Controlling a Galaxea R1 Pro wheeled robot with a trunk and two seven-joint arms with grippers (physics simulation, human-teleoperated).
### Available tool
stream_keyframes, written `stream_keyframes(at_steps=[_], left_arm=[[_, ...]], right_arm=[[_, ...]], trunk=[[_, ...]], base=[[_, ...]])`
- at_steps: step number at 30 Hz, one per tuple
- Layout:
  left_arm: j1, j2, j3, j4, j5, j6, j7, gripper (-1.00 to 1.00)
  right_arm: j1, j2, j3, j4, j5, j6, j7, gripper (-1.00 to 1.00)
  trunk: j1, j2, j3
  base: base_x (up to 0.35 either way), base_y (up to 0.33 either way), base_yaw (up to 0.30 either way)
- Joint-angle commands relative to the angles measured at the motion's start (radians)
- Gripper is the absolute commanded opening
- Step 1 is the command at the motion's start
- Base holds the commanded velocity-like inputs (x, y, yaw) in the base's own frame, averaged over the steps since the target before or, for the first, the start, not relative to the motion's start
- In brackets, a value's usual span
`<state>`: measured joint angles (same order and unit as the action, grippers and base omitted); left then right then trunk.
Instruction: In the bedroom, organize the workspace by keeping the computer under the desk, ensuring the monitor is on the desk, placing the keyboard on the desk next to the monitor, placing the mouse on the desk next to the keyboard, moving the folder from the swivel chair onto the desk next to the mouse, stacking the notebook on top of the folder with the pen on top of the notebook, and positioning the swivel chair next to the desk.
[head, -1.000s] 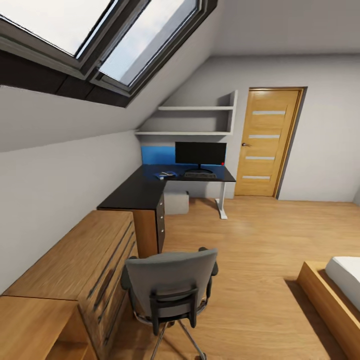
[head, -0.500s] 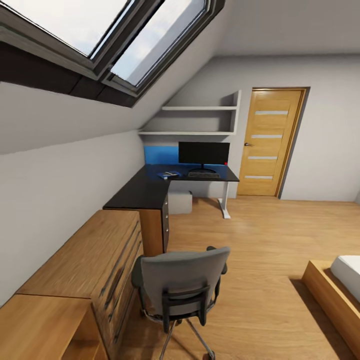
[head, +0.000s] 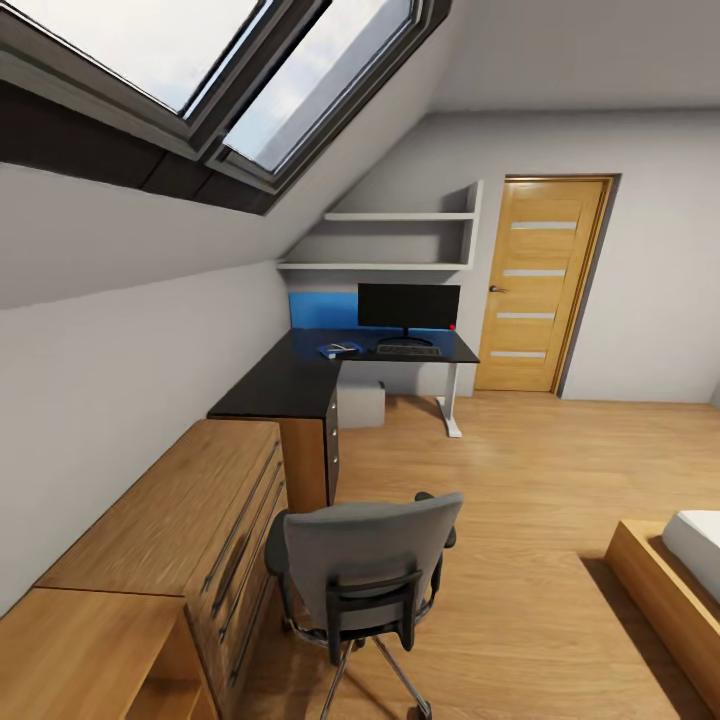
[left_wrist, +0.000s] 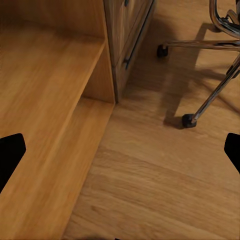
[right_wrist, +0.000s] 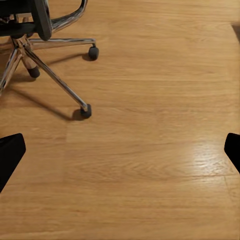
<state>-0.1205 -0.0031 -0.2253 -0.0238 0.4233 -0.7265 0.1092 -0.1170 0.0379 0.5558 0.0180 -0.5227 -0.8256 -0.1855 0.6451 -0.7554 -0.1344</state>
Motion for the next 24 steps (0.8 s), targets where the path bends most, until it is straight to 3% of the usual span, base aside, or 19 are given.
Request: stream_keyframes(at_steps=[1,24], left_arm=[[-0.001,0.0,-0.009,0.0,0.0,-0.003,0.011,1.0],[-0.001,-0.001,-0.011,-0.002,0.0,-0.001,0.019,1.0]], right_arm=[[-0.001,0.001,0.009,0.002,-0.002,-0.003,-0.005,1.0],[-0.001,0.0,0.012,0.002,0.005,-0.001,-0.005,1.0]], trunk=[[0.0,-0.001,-0.002],[0.0,-0.001,-0.002]], base=[[-0.001,0.002,0.0],[0.0,0.0,0.0]])
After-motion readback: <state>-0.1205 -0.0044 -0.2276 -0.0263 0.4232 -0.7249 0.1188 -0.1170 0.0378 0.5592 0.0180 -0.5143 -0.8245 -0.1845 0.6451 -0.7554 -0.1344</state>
